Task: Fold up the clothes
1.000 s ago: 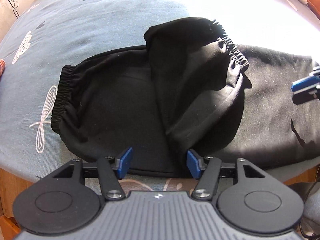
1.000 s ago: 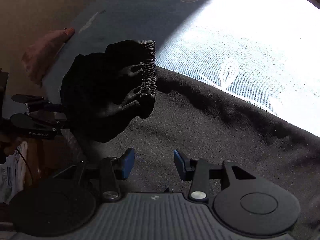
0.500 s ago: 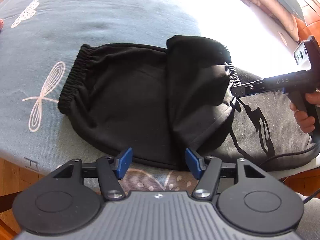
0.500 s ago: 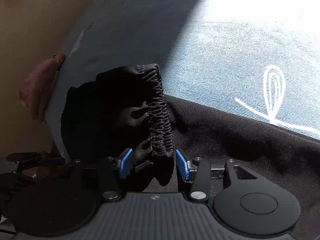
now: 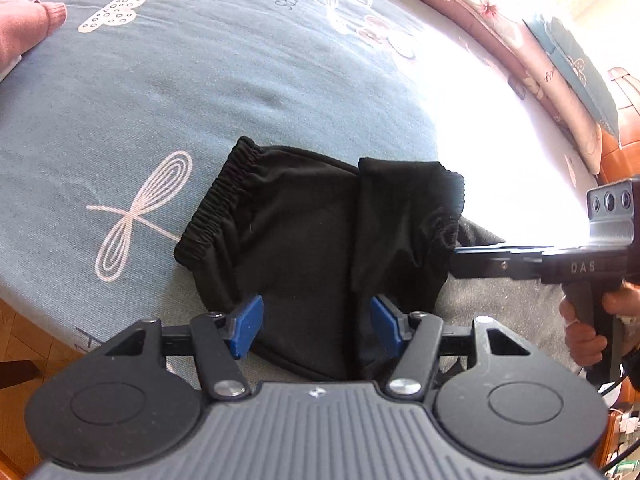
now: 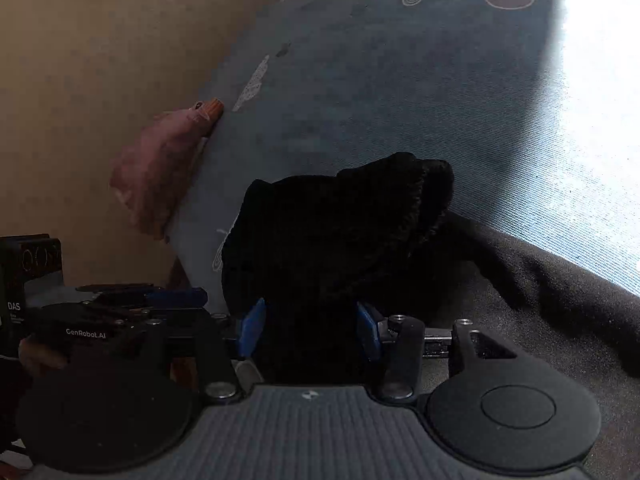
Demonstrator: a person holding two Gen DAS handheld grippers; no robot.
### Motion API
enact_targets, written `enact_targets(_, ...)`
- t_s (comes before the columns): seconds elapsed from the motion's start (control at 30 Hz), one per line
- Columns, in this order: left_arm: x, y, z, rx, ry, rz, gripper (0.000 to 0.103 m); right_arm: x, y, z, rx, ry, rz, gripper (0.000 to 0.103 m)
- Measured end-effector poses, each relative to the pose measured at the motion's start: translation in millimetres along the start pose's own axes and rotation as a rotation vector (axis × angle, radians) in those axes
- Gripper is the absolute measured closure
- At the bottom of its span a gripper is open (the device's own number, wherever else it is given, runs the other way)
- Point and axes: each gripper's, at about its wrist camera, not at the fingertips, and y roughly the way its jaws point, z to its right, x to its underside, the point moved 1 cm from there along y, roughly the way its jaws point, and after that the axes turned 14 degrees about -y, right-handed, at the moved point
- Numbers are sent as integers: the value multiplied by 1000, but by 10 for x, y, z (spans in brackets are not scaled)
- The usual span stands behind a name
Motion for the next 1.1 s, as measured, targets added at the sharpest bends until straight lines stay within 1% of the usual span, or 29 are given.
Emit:
enact_targets(0.13,-145,-46,-75,12,-18,28,43,-139,220,-301,-48,-104,-16,48)
enact_targets(0.27,-231,-45,-160,-4,-35,42,43,-183,377,-464,-78,-138,-42,48)
enact_targets(0.37,-245,-23,-153,-19,-10,44,43,-140,401,-501,-78,-152,-73,48)
enact_targets(0.5,-222,75,-49,-32,55,29,43,-13,331,-453,-37,-158,-120,48)
enact_targets(0.57,-202,131,41,-44,98,23,43,55,232,-397,-15,-159,-130,48)
enact_targets(0.67,-153,215,221,-81,187,22,42,108,95,-313,28,-156,-128,48)
enact_targets(0.77,-52,309,468,-111,305,34,42,190,-79,-198,74,-129,-120,47)
enact_targets(0.87,41,404,707,-109,372,27,41,304,-266,-91,126,-98,-116,47)
enact_targets(0.93,98,469,868,-100,399,20,36,411,-410,-20,166,-77,-117,47)
enact_targets(0.97,127,498,950,-93,412,23,35,477,-489,19,187,-66,-119,47)
enact_targets(1.1,268,638,1300,-80,462,7,34,783,-824,194,273,-11,-125,47)
